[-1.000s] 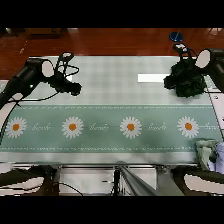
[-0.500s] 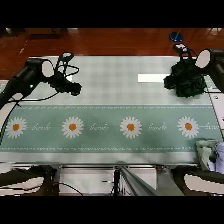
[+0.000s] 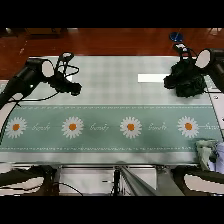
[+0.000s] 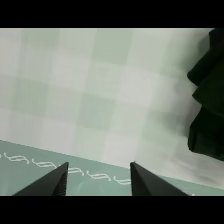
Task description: Fold the shirts.
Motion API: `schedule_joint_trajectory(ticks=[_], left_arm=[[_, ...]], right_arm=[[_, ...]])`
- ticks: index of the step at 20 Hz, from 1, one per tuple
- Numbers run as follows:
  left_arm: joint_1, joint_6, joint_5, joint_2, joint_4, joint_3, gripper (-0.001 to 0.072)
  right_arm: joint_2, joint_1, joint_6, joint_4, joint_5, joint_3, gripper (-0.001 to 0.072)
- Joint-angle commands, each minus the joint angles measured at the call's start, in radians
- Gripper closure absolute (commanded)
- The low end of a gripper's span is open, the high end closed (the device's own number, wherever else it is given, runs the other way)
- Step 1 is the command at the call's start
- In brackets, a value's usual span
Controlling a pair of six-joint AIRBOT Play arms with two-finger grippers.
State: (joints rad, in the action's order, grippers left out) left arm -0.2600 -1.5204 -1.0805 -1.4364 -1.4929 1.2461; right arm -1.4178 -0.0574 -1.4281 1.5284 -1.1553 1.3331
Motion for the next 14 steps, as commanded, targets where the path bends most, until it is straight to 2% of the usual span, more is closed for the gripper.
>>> schedule_joint_trajectory(ticks=[1, 6, 7, 8, 10, 11, 14], left_arm=[[0.000, 0.000, 0.000, -0.002, 0.000, 0.000, 0.0219], [0.000, 0.000, -0.003, -0.007, 0.000, 0.000, 0.0220], [0.000, 0.001, 0.008, -0.008, 0.000, 0.000, 0.0198], [0.001, 0.001, 0.017, -0.006, 0.000, 0.001, 0.0016], [0.005, 0.001, 0.014, -0.006, -0.001, 0.015, -0.0013], [0.006, 0.001, 0.010, -0.006, -0.001, 0.028, -0.0013], [0.008, 0.001, -0.024, -0.006, 0.000, 0.076, -0.0013]], right_arm=[[0.000, 0.000, 0.000, 0.000, 0.052, 0.000, 0.0276], [0.001, 0.000, 0.003, 0.001, 0.083, 0.000, 0.0276], [0.001, 0.000, 0.013, 0.022, 0.120, 0.000, 0.0274], [0.000, 0.001, 0.000, 0.077, 0.171, 0.008, 0.0244], [-0.001, 0.007, -0.146, 0.302, 0.280, 0.046, 0.0134], [-0.006, 0.028, -0.216, 0.378, 0.311, 0.074, 0.0129], [-0.077, 0.182, -0.252, 0.338, 0.267, 0.196, 0.0129]])
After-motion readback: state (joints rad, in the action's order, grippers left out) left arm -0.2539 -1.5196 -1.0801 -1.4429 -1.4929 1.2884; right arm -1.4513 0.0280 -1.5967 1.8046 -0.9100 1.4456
